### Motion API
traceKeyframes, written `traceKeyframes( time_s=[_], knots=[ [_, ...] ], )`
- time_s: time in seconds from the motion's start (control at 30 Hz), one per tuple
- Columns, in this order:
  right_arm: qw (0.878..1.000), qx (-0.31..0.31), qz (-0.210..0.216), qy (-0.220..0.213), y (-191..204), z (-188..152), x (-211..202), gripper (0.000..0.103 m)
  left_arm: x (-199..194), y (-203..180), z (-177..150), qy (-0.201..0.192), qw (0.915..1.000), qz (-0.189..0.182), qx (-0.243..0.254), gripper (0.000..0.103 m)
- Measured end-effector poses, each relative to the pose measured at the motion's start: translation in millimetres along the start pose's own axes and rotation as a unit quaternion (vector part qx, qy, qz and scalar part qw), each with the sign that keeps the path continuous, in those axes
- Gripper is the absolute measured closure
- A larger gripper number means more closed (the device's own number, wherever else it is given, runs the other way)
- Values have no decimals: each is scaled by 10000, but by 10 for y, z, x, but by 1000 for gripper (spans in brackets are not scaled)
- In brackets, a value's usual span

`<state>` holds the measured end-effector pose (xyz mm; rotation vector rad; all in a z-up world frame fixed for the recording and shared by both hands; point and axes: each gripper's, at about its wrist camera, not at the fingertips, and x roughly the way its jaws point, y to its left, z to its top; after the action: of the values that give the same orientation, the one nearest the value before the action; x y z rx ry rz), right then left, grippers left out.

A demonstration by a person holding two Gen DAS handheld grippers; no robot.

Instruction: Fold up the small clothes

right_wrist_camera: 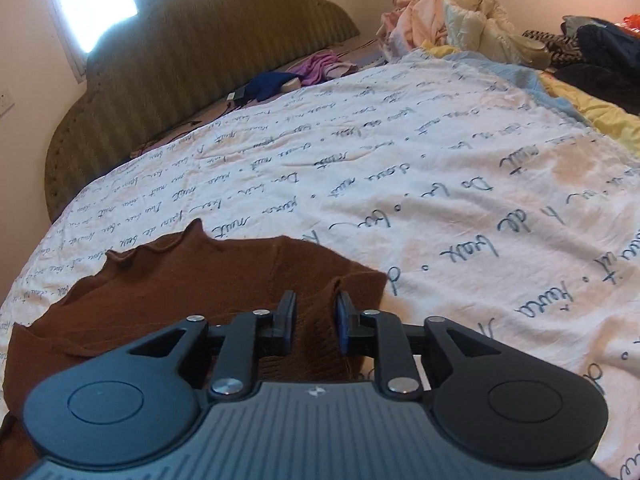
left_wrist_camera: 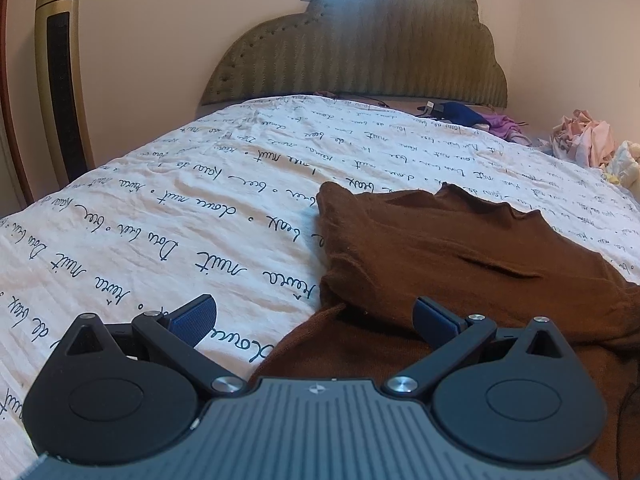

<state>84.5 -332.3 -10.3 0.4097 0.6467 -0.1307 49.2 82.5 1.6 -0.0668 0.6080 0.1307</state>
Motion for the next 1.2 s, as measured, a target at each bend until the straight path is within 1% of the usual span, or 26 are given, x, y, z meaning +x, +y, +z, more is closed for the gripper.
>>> traceKeyframes(
  time_s=[0.03,0.07,0.1,0.13,0.17,0.2,0.23,0.27,0.3,0.33,0.37,0.43,0.53,0.6,0.63,0.67,0.73,0.83,0.9,0.97,1.03,1.1,1.2],
  knots=[
    [9998,-54,-69,-163,12,-19,-70,71,11,8,3,13,10000,31,-2,0],
    [9995,-137,-77,-266,29,-38,-124,61,36,9,7,66,10000,55,22,0],
    [9993,-256,-41,-276,54,-60,-147,53,72,2,9,154,9998,66,85,0],
    [9990,-409,5,-157,81,-81,-123,36,104,-7,4,249,9995,78,159,0],
    [9981,-600,46,111,104,-100,-52,33,115,-12,-4,298,9993,95,201,0],
    [9971,-692,-35,301,112,-128,5,33,98,-10,-14,272,9994,85,220,0],
    [9967,-707,-217,322,107,-155,15,33,62,-2,-24,215,9995,60,229,0],
    [9966,-696,-371,230,95,-173,-21,33,19,3,-28,163,9996,30,240,0],
    [9970,-645,-419,69,69,-189,-108,33,-21,8,-29,124,9996,-12,267,0],
    [9977,-584,-333,-53,41,-195,-203,33,-58,12,-30,99,9995,-53,306,0],
    [9983,-540,-155,-130,17,-204,-309,33,-93,17,-33,81,9993,-86,355,0],
    [9977,-626,201,-154,5,-236,-494,33,-172,20,-49,51,9988,-133,463,0],
    [9930,-1028,562,-166,15,-319,-788,33,-299,60,-107,14,9980,-260,582,0],
    [9876,-1348,761,-262,1,-378,-1011,33,-369,103,-152,2,9976,-301,616,0],
    [9845,-1493,849,-344,-14,-406,-1124,32,-399,126,-172,-2,9975,-314,629,0],
    [9813,-1637,926,-412,-25,-435,-1244,27,-422,151,-189,2,9974,-339,638,0],
    [9769,-1842,994,-422,-36,-482,-1407,23,-456,186,-220,32,9972,-380,650,0],
    [9723,-2017,1151,-246,-10,-576,-1522,23,-493,221,-258,73,9965,-458,689,0],
    [9727,-1966,1236,-23,-11,-660,-1528,23,-512,259,-287,111,9959,-555,699,0],
    [9731,-1794,1433,190,-59,-736,-1501,23,-528,304,-317,173,9952,-657,708,0],
    [9739,-1629,1548,319,-130,-796,-1513,23,-539,369,-345,218,9944,-736,724,0],
    [9748,-1652,1472,272,-204,-817,-1599,23,-568,446,-379,246,9938,-799,737,0],
    [9701,-1989,1384,-130,-305,-796,-1894,23,-613,538,-400,286,9930,-865,752,0]
  ],
)
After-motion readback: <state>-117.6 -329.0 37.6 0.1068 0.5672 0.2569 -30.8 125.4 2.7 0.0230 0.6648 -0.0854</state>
